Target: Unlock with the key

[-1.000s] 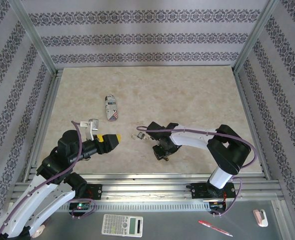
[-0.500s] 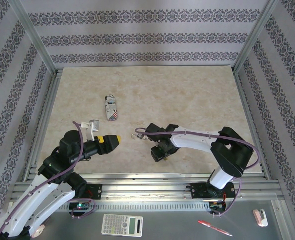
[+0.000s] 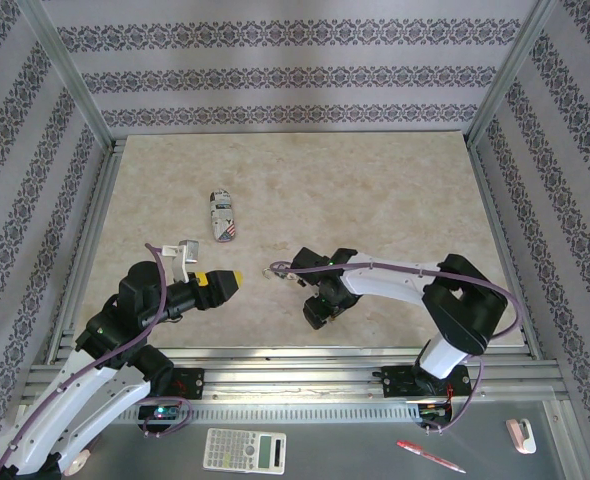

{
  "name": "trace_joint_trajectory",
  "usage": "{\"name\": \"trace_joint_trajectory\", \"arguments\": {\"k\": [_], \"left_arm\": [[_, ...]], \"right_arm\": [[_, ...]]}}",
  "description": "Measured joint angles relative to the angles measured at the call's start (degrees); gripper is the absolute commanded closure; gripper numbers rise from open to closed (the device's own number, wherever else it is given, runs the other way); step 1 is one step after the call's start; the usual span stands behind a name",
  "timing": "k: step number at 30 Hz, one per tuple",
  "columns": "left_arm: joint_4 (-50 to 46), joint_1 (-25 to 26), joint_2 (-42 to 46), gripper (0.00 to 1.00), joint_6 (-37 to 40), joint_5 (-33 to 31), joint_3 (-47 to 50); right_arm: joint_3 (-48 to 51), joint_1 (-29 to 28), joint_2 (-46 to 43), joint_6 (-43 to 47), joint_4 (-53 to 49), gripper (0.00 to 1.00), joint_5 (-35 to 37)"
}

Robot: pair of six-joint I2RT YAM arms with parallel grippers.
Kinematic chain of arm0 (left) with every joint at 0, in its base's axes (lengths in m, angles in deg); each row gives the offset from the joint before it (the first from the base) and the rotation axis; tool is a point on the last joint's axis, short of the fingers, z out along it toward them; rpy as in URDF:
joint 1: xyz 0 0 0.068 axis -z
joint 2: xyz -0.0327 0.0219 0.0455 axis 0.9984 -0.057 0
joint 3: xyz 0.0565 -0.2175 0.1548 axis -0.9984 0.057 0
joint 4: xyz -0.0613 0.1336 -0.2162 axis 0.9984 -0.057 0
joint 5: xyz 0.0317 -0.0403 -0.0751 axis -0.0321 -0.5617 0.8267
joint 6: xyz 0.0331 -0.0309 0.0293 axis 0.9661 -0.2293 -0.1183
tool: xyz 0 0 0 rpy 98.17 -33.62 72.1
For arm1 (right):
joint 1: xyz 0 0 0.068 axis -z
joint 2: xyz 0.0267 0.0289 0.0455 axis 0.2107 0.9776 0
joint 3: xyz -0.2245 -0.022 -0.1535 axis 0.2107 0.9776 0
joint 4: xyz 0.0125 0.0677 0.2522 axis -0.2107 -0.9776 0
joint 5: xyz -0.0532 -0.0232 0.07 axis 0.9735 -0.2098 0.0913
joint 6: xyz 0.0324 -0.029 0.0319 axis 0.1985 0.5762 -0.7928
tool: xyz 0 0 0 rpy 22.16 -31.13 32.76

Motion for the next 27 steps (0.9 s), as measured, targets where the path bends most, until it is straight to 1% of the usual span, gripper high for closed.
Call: {"name": "trace_joint_trajectory", "arguments": {"k": [4, 6, 9, 13, 20, 22, 27], "left_arm": [[-0.1, 0.0, 0.0, 0.18, 0.0, 0.0, 0.0], [-0.1, 0.0, 0.2, 0.18, 0.0, 0.0, 0.0], [-0.1, 0.0, 0.4, 0.18, 0.0, 0.0, 0.0], [-0.1, 0.0, 0.5, 0.18, 0.0, 0.0, 0.0], [-0.1, 0.0, 0.5, 0.17, 0.0, 0.0, 0.0], [-0.1, 0.0, 0.5, 0.18, 0.0, 0.0, 0.0], [0.2, 0.0, 0.1, 0.18, 0.0, 0.5, 0.2]], "right_arm": [[-0.3, 0.0, 1.7, 1.1, 0.0, 0.35, 0.0], [-0.3, 0.0, 2.3, 1.5, 0.0, 0.37, 0.0], [-1.0, 0.1, 3.1, 1.9, -0.6, 0.44, 0.7], [-1.5, 0.9, 3.6, 2.6, -0.8, 0.51, 0.8], [-1.6, 3.3, 3.7, 3.0, -1.1, 0.77, 0.2], [-1.5, 4.0, 3.7, 2.8, -1.0, 0.80, -0.1], [-1.4, 4.7, 3.3, 2.4, -0.6, 0.98, -0.4]]}}
